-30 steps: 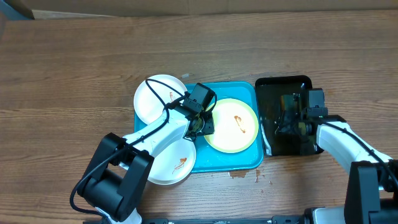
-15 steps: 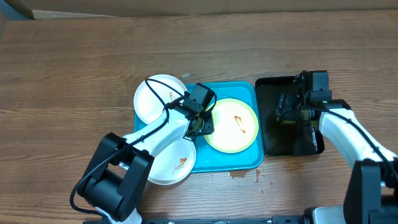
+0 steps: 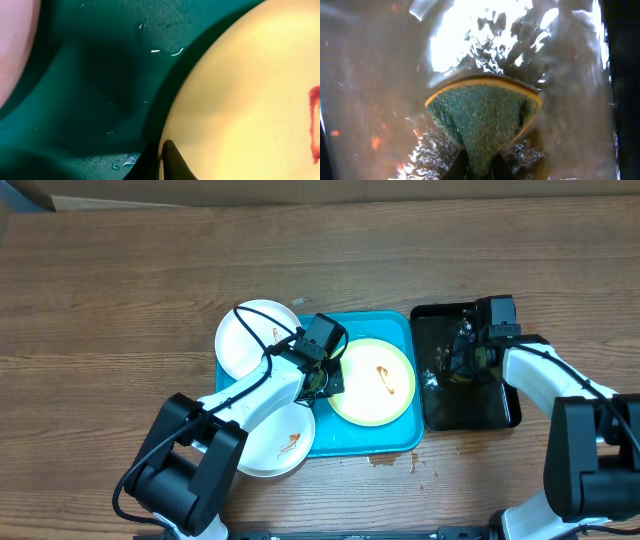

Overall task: Clean dirty plates on tray and stack at the side
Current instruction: 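Lift the sponge with the right gripper out of the black tray, then scrub the yellow plate with the sponge while the left gripper holds it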

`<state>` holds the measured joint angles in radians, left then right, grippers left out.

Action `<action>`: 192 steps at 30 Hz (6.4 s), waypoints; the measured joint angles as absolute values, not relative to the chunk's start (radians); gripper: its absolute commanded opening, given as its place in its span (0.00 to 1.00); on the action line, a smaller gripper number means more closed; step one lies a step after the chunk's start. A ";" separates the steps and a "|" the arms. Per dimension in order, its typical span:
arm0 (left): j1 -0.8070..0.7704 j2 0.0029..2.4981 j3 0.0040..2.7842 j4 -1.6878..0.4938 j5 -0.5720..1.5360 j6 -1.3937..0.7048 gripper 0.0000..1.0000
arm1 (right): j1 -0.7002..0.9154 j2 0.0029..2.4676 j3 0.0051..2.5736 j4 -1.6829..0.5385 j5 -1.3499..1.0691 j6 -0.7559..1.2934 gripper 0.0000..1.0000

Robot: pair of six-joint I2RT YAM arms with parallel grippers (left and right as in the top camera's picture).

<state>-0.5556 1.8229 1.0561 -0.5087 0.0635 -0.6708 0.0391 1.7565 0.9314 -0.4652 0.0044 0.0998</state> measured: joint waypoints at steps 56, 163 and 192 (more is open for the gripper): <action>-0.532 1.823 1.060 -0.538 0.048 -0.712 0.05 | 0.247 1.516 1.020 -0.803 0.337 0.367 0.04; -0.527 1.820 1.060 -0.553 0.014 -0.730 0.04 | 0.525 1.860 1.114 -0.604 0.102 0.022 0.04; -0.527 1.820 1.060 -0.553 0.014 -0.730 0.05 | 0.511 1.905 1.192 -0.799 -0.258 -0.082 0.04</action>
